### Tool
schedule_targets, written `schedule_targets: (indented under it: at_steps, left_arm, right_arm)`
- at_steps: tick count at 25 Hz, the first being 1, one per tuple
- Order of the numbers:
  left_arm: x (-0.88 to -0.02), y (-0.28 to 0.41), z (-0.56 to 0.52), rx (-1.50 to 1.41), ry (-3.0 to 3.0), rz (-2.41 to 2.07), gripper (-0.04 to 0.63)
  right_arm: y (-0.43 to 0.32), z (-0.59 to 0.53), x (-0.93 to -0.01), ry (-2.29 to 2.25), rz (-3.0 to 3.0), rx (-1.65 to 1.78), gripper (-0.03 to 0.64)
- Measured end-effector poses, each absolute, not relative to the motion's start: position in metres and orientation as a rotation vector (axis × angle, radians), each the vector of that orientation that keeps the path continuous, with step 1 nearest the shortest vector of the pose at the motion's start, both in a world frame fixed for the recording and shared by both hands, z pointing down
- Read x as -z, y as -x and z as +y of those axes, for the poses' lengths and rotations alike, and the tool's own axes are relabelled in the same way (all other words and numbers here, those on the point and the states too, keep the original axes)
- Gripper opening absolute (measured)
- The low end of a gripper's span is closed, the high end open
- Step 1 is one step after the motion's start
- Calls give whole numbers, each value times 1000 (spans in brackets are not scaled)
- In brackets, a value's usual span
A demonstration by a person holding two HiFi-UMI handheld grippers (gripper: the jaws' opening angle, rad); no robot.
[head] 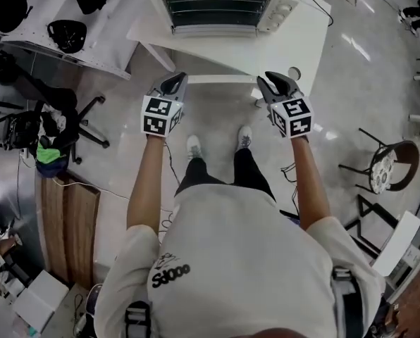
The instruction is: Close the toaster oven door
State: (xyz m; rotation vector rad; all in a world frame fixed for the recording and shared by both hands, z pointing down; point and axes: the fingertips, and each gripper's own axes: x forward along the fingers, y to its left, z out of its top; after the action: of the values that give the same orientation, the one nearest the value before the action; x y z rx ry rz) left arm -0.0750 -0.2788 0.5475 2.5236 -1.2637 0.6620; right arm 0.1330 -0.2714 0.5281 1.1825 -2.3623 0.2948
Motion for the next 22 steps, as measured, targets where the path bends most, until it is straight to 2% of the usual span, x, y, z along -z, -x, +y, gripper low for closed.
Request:
schedule_targets:
  at_steps: [7, 8, 10, 17, 22]
  left_arm:
    - [-647, 79, -256, -678, -2288, -1248, 19]
    - [-667, 81, -251, -668, -2237, -1228, 52]
    - [-702, 83, -244, -601, -2128, -1185, 163]
    - [-756, 77, -251, -342, -1925, -1169, 193]
    - [-766, 81, -281, 13, -1719, -1204, 200]
  right_arm:
    - [-143, -274, -583, -1100, -2314, -368, 75]
    - [-142, -273, -587, -1092, -2310, -374, 75]
    - [-141, -273, -594, -1084, -2305, -382, 74]
    - [-139, -271, -610, -1082, -2268, -402, 74]
    - [-134, -276, -617, -1084, -2259, -410, 74]
